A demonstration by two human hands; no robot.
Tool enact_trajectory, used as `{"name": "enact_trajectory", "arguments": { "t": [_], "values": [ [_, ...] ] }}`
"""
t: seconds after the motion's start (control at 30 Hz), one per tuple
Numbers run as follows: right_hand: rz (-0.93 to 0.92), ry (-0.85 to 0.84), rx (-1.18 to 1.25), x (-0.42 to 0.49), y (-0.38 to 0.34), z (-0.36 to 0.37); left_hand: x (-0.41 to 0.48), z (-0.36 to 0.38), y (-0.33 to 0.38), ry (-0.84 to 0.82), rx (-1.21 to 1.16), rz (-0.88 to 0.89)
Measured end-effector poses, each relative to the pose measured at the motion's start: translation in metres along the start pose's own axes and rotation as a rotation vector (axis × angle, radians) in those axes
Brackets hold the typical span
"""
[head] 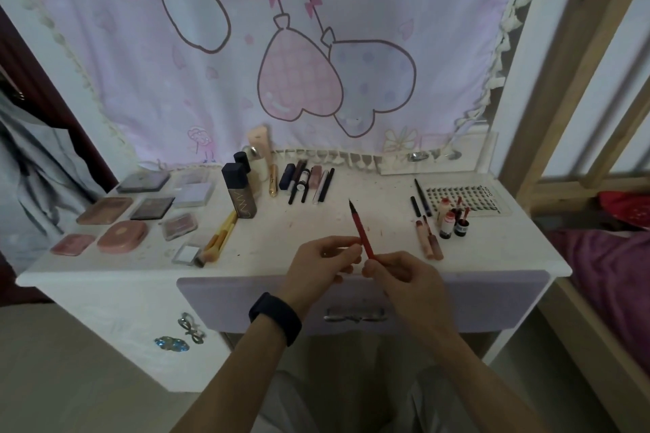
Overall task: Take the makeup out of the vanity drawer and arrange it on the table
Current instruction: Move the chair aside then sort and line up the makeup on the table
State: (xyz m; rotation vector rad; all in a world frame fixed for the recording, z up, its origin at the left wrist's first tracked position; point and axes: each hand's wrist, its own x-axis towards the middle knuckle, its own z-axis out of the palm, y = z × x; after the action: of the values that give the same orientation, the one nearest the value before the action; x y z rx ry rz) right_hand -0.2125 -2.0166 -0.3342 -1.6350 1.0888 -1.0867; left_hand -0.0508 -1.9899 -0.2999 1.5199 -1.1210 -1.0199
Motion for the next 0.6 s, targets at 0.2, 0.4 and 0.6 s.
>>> {"name": "enact_trajectory", "arguments": {
  "t": [0.2, 0.4, 0.6],
  "values": [
    [-0.015, -0.050, -0.162, 0.006, 0.003, -0.001, 0.010, 0.001, 0.005, -0.007, 0.080, 0.022],
    [-0.114, -0.022, -0.435, 0.033, -0.005, -0.003, 0.024, 0.001, 0.007, -0.002, 0.178, 0.059],
    [-0.080, -0.059, -0.955, 0.117, -0.039, -0.032, 0.041, -0.009, -0.005, 0.129, 0.113, 0.005]
  ]
}}
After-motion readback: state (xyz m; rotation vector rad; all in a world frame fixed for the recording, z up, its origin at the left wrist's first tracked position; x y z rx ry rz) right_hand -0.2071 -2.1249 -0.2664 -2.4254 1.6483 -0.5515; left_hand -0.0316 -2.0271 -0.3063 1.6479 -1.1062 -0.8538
